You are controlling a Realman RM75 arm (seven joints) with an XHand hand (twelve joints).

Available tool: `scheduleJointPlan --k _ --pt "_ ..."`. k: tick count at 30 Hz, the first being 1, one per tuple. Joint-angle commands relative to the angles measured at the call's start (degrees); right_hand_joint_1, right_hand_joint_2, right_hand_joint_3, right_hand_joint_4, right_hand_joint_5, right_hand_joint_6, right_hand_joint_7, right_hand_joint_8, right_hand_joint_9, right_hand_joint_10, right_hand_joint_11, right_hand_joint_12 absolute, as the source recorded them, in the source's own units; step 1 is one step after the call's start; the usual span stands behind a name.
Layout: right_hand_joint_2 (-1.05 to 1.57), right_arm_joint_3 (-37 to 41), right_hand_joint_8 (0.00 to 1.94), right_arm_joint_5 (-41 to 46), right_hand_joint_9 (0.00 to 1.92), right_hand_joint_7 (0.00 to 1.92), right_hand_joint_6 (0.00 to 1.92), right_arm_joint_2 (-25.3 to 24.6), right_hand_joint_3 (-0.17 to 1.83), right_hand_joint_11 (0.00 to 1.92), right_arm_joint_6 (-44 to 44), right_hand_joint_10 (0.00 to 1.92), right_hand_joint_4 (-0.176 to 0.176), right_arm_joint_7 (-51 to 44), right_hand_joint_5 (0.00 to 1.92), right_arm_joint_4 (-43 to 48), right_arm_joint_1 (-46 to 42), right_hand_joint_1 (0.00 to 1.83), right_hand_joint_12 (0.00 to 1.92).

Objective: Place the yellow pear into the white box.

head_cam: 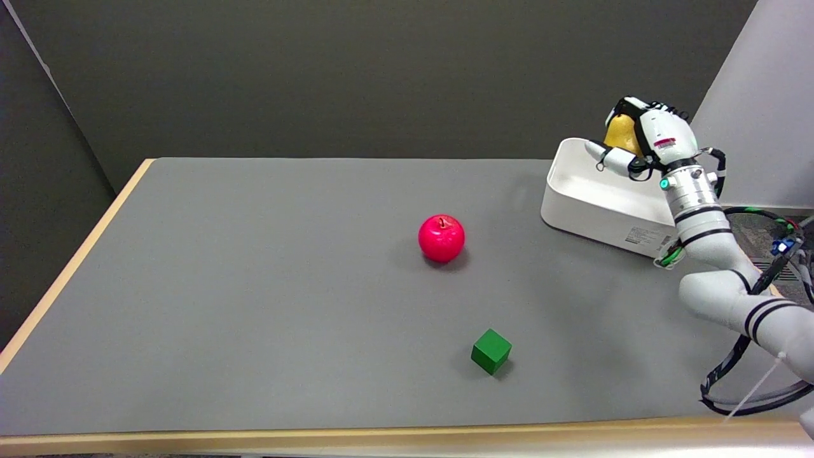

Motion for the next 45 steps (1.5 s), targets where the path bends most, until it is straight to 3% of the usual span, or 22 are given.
scheduleJointPlan --k 1,18,19,20,21,23,25,27,31,34,39,42,45 --pt "1.14 -0.57 1.69 -0.75 0.88 0.63 1.64 0.48 0.42 0.33 -9.51 1.92 -0.176 1.87 0.57 -7.52 6.00 1.14 1.92" --pt "1.14 0.73 1.67 1.63 0.87 0.64 1.63 0.56 0.42 0.37 -9.57 1.92 -0.176 2.19 0.58 -5.19 0.72 1.15 1.92" --pt "1.15 0.82 1.66 3.95 0.84 0.63 1.63 0.56 0.40 0.35 -9.48 1.92 -0.171 2.77 0.57 -4.35 0.03 1.14 1.92" --pt "1.17 0.88 1.45 4.70 0.76 0.71 1.62 0.56 0.35 0.21 -9.34 1.90 -0.091 2.97 0.59 -4.01 -0.38 1.04 1.92" --pt "1.17 1.37 1.21 5.24 0.67 0.79 1.57 0.56 0.33 0.05 -9.25 1.86 0.001 3.38 0.60 -3.34 -1.21 0.92 1.92" --pt "0.81 2.41 1.03 5.00 0.68 0.71 1.13 0.64 0.81 0.16 -9.81 1.56 0.035 3.38 0.50 -2.46 -2.25 0.89 1.92" --pt "0.69 2.80 0.59 5.16 0.37 0.47 0.79 0.80 0.93 0.12 -10.21 0.96 0.067 3.15 0.39 -1.36 -3.27 0.75 1.42" --pt "0.64 3.54 0.45 5.40 0.16 0.30 0.66 0.88 0.98 0.01 -10.21 0.69 0.076 2.99 0.33 -0.13 -4.74 0.63 1.12" --pt "0.59 5.55 0.39 5.40 0.03 0.17 0.61 0.87 0.98 0.00 -10.21 0.61 0.065 2.90 0.28 2.53 -7.54 0.61 1.02" --pt "0.61 7.99 0.26 5.17 0.00 0.13 0.52 0.56 0.86 0.00 -10.21 0.50 0.069 2.67 0.29 5.20 -10.06 0.57 0.92" --pt "0.56 12.51 0.26 5.40 0.00 0.06 0.55 0.14 0.93 0.00 -8.44 0.31 0.073 0.67 0.24 10.92 -16.05 0.54 0.84" --pt "0.56 13.83 0.23 5.48 0.00 0.05 0.53 -0.95 0.92 0.00 0.20 0.30 0.074 1.06 0.24 12.72 -19.56 0.54 0.83" --pt "0.57 12.96 0.23 9.53 0.00 0.07 0.52 -2.22 0.91 0.00 16.94 0.33 0.066 1.23 0.24 13.67 -22.51 0.54 0.84"
